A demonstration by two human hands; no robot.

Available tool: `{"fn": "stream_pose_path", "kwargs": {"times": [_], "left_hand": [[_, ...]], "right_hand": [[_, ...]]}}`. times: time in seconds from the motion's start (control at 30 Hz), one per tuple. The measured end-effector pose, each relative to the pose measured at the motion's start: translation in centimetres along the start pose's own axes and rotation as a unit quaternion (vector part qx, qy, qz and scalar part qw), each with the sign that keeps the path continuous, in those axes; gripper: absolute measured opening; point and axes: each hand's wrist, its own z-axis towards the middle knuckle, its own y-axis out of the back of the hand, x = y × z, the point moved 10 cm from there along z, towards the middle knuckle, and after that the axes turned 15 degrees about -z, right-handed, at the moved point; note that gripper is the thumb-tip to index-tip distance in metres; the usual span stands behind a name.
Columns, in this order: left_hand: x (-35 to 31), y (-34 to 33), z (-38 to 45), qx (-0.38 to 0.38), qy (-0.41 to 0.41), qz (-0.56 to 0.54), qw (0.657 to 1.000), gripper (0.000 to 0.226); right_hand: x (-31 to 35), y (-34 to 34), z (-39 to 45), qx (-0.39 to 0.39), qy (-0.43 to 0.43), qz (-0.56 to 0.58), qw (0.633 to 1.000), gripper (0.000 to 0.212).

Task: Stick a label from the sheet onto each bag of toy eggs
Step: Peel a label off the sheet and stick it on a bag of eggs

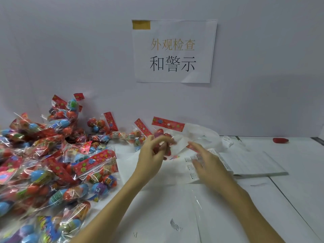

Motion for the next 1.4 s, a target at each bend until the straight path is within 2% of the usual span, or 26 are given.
{"fn": "stream_pose_path", "kwargs": {"times": [0.07,0.13,0.23,0.3,0.43,0.63,0.73,0.87,1.03,1.1,1.2,1.27,1.4], "left_hand": [[0.1,0.3,-0.1,-0.012,-0.026,0.124,0.992,0.042],[0.1,-0.5,-0.5,0.013,-0.060,0.223,0.973,0.029],[0.6,-2.8,-1.3,0.079,-0.090,0.252,0.960,0.027],[0.8,-3.6,-1.8,0.102,-0.098,0.271,0.952,0.034],[2.1,-4.8,-2.6,0.158,-0.079,0.355,0.918,0.060],[2.5,-4.3,-2.2,0.150,-0.053,0.361,0.919,0.058],[2.9,-3.8,-1.9,0.146,-0.037,0.349,0.925,0.058],[3.4,-3.9,-2.0,0.161,-0.035,0.369,0.915,0.055],[2.6,-3.5,-1.7,0.111,-0.062,0.332,0.935,0.030],[2.4,-3.2,-1.4,0.086,-0.064,0.309,0.945,0.018],[2.4,-3.0,-1.3,0.075,-0.075,0.297,0.949,0.009],[2.3,-3.0,-1.4,0.078,-0.086,0.299,0.947,0.008],[1.3,-3.5,-1.7,0.092,-0.139,0.333,0.928,0.008]], "right_hand": [[-0.7,-1.8,-0.3,0.069,0.004,-0.041,0.997,0.064],[-0.8,-2.2,0.0,0.064,0.019,-0.063,0.996,0.061],[-0.5,-2.1,0.4,0.035,0.035,-0.058,0.997,0.043],[-0.5,-2.4,0.4,0.044,0.039,-0.074,0.996,0.039],[-1.0,-3.1,0.4,0.062,0.038,-0.125,0.989,0.049],[-0.9,-2.5,1.1,0.022,0.031,-0.169,0.985,0.044],[-1.2,-2.7,1.1,0.013,0.035,-0.172,0.984,0.048],[-1.5,-2.5,1.3,0.001,0.028,-0.187,0.982,0.043],[0.4,0.1,0.9,-0.089,0.038,-0.082,0.992,0.009],[1.2,0.4,0.7,-0.096,0.060,-0.022,0.993,0.011],[1.8,0.0,0.5,-0.060,0.073,0.038,0.995,0.016],[1.9,-0.3,0.4,-0.043,0.076,0.045,0.995,0.017],[2.0,-0.2,0.6,-0.059,0.086,0.029,0.994,0.012]]}}
